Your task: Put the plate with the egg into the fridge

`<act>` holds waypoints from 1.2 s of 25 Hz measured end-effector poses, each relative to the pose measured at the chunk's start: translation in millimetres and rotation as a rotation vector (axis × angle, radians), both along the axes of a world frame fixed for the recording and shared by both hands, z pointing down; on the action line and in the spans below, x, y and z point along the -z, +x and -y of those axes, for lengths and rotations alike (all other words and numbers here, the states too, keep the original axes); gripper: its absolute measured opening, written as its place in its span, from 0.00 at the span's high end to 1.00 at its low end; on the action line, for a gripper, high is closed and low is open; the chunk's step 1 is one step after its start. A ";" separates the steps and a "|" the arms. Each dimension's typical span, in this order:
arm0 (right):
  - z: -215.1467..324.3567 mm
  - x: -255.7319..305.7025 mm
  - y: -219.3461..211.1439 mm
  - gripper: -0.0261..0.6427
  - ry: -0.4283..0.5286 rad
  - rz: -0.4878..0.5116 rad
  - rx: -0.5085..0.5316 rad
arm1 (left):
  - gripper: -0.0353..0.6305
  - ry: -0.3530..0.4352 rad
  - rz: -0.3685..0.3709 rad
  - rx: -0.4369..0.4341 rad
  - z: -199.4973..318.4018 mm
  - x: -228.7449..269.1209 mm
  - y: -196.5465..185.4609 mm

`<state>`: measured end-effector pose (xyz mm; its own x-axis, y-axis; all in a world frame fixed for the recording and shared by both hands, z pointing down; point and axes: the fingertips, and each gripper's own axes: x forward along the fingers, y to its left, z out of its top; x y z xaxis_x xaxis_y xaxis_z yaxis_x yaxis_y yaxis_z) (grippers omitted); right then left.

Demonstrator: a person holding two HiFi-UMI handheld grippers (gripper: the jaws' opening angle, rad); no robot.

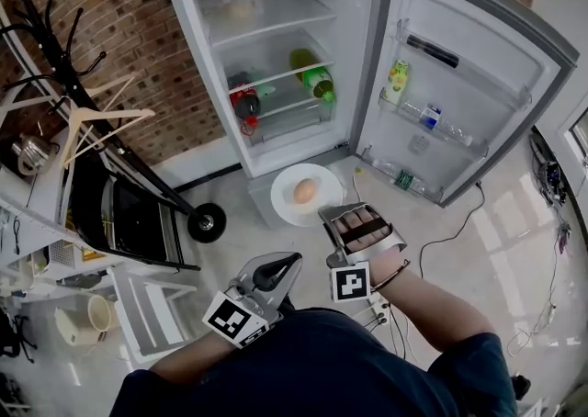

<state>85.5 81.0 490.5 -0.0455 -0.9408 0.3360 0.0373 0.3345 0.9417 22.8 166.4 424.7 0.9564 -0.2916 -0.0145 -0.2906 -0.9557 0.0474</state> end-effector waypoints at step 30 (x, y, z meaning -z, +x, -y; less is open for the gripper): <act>302.8 6.6 24.8 0.93 -0.035 -0.030 -0.041 | 0.95 -0.003 -0.054 -0.007 303.8 12.7 20.9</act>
<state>110.3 -221.8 484.0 0.0031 -0.9293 0.3693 0.0515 0.3690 0.9280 43.7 -137.4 412.0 0.9562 -0.2853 -0.0655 -0.2811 -0.9574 0.0658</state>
